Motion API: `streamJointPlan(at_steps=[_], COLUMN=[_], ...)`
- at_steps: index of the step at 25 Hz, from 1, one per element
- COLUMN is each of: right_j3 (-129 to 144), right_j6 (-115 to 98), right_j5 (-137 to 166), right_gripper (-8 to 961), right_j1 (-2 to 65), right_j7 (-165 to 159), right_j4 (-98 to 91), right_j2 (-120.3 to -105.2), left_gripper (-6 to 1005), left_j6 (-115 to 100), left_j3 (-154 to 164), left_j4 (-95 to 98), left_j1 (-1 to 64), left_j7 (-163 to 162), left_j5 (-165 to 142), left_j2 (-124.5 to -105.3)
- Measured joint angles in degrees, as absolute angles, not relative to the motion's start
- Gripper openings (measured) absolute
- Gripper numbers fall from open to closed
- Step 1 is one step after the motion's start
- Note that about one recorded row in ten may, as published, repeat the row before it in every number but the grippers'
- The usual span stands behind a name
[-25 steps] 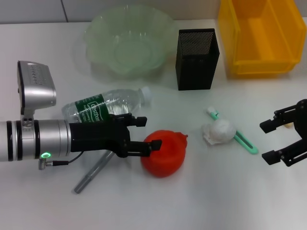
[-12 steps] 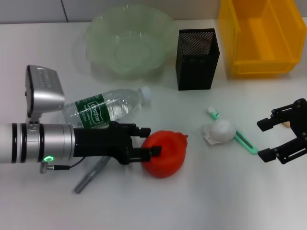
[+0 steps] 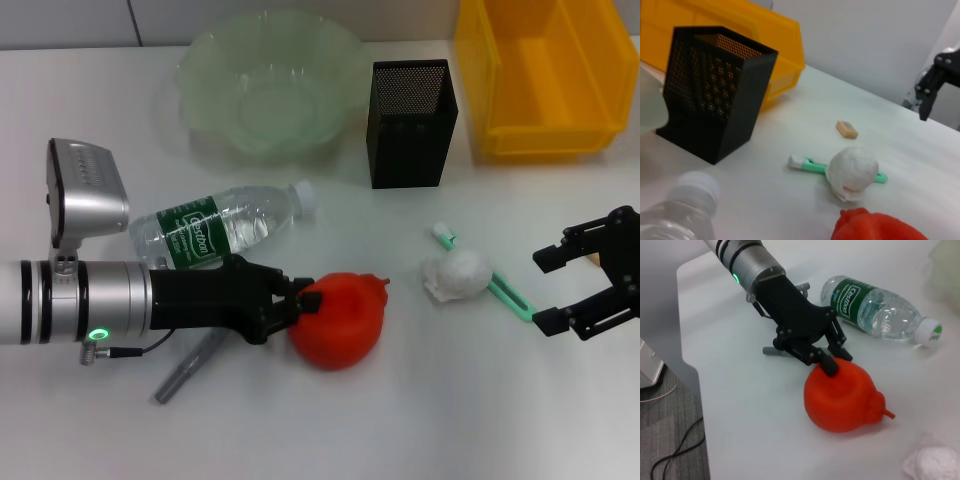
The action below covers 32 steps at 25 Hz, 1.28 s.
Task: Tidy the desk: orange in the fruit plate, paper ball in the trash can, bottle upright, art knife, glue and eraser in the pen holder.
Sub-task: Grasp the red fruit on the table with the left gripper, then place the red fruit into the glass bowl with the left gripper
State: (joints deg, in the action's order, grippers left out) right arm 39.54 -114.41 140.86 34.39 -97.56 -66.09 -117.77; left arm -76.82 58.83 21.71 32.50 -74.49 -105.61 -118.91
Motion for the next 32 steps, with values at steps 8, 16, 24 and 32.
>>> streamJointPlan(at_steps=[8, 16, 24, 32], right_j3=[39.55, 39.23, 38.96, 38.87], right_j6=[-113.72, -113.23, -112.1, -109.99], right_j5=[140.83, 140.1, 132.27, 127.89], right_gripper=[833, 833, 834, 834], right_j1=[34.01, 32.54, 28.34, 24.0], right_j7=[-97.4, -97.08, -92.59, -90.16], right_j4=[-66.09, -66.01, -60.8, -57.57], right_j2=[-118.19, -118.95, -119.09, -119.1], left_gripper=[140, 57, 57, 58], left_j6=[-76.56, -78.15, -83.54, -82.01], left_j3=[59.17, 58.82, 58.94, 58.82], left_j4=[21.99, 23.52, 33.32, 42.25], left_j1=[32.52, 31.5, 26.17, 25.35], left_j7=[-76.38, -77.52, -78.28, -82.52], left_j5=[-105.34, -103.64, -97.29, -93.6], left_j2=[-118.87, -118.72, -118.64, -118.6])
